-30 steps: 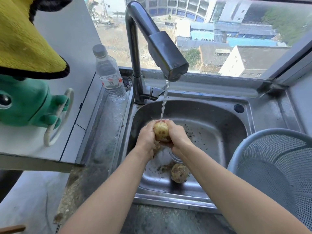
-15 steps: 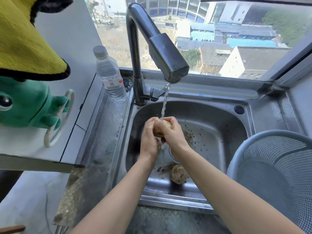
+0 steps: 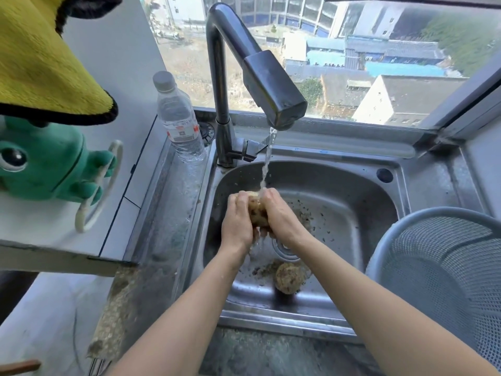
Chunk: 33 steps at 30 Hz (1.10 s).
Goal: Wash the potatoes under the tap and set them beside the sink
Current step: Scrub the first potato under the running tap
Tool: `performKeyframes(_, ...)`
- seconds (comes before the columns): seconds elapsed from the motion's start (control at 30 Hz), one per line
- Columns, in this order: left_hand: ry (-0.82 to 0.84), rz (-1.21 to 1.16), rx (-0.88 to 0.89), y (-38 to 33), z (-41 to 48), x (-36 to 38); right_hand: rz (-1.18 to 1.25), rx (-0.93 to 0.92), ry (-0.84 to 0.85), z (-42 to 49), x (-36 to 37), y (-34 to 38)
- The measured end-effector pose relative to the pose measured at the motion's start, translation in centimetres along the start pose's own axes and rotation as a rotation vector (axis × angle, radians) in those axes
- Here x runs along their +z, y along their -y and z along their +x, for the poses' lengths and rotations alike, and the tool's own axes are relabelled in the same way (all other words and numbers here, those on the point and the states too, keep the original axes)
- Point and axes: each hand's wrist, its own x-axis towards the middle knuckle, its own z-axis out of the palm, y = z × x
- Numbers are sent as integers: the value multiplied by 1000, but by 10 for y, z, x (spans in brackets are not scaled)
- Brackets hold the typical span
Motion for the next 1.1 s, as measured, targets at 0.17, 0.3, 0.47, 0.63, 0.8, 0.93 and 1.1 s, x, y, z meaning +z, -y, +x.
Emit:
performKeyframes(0.17, 34, -104, -92, -5, -3, 6, -38, -66, -138, -5, 6, -3)
performKeyframes(0.3, 52, -102, -31, 0, -6, 6, 16, 25, -180, 6, 5, -2)
performKeyframes(0.47, 39, -246, -290, -9, 1, -1, -172, -181, 32, -12, -2, -5)
performKeyframes(0.63, 99, -289, -372, -7, -3, -4, -158, -196, -19, -9, -3, -2)
performKeyframes(0.8, 152, -395, -433, -6, -3, -10, 55, -93, 216, -11, -10, -7)
performKeyframes(0.93, 154, -348, -337, -5, -6, 2, 1, -88, -86, -2, 1, -2)
performKeyframes(1.1, 84, -286, -340, -3, 3, -3, 177, -22, 149, -6, -6, 0)
